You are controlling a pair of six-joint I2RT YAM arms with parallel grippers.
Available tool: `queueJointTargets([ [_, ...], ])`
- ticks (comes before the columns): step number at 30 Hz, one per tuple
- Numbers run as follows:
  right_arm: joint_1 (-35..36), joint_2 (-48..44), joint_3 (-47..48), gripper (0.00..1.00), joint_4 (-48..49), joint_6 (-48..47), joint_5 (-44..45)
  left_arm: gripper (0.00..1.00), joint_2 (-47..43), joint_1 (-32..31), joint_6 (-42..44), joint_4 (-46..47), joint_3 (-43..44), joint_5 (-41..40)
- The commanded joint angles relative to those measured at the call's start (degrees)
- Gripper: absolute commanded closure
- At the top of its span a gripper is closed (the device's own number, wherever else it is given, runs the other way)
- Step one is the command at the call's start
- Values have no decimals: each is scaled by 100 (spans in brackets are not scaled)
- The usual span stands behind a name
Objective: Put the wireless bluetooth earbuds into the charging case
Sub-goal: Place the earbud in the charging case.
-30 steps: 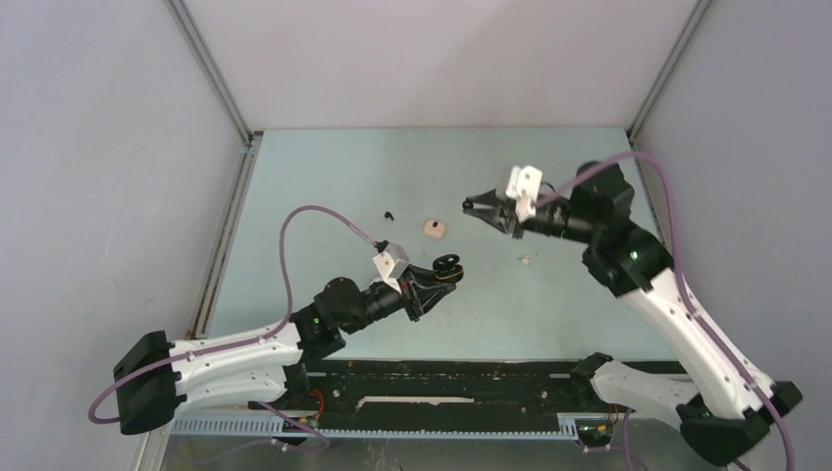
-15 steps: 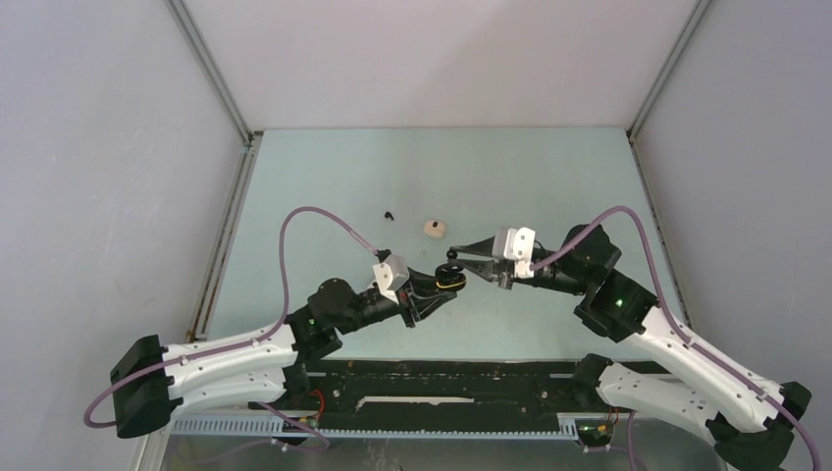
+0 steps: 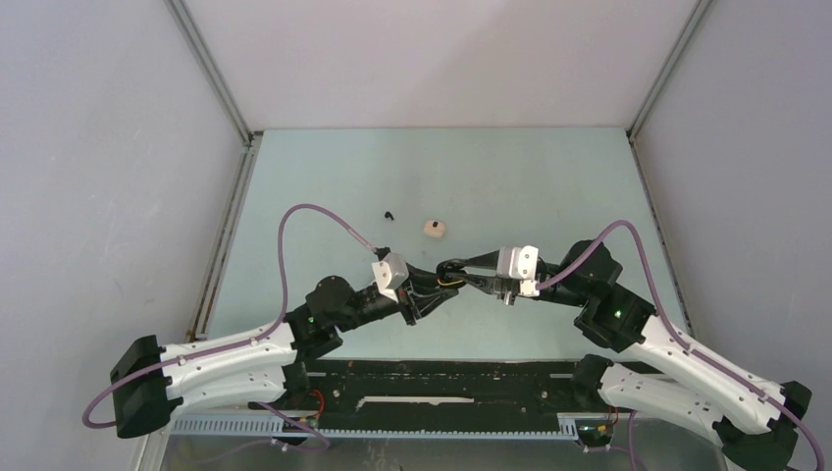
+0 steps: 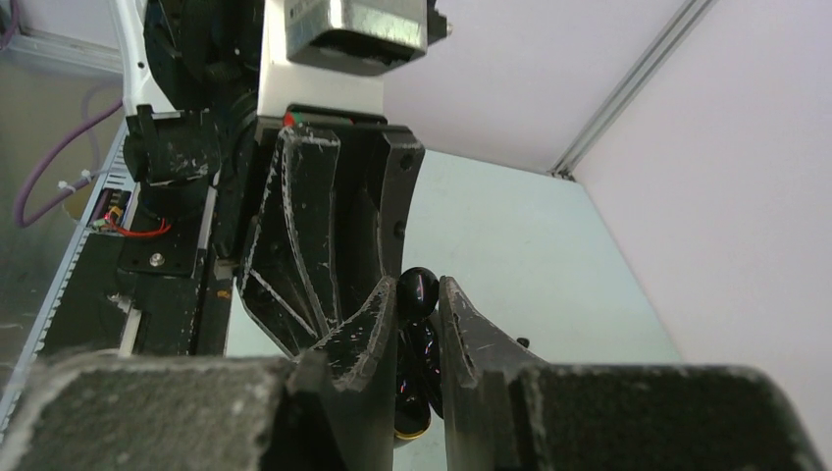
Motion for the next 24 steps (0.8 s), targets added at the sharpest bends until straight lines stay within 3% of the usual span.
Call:
queueJointTargets([
  [1,30,-44,-134,100,425,82,159,100,-12,21,155,173,271,155],
  [24,55,100,-324,100,525,312,107,100,-94,21,318,5,334,133],
])
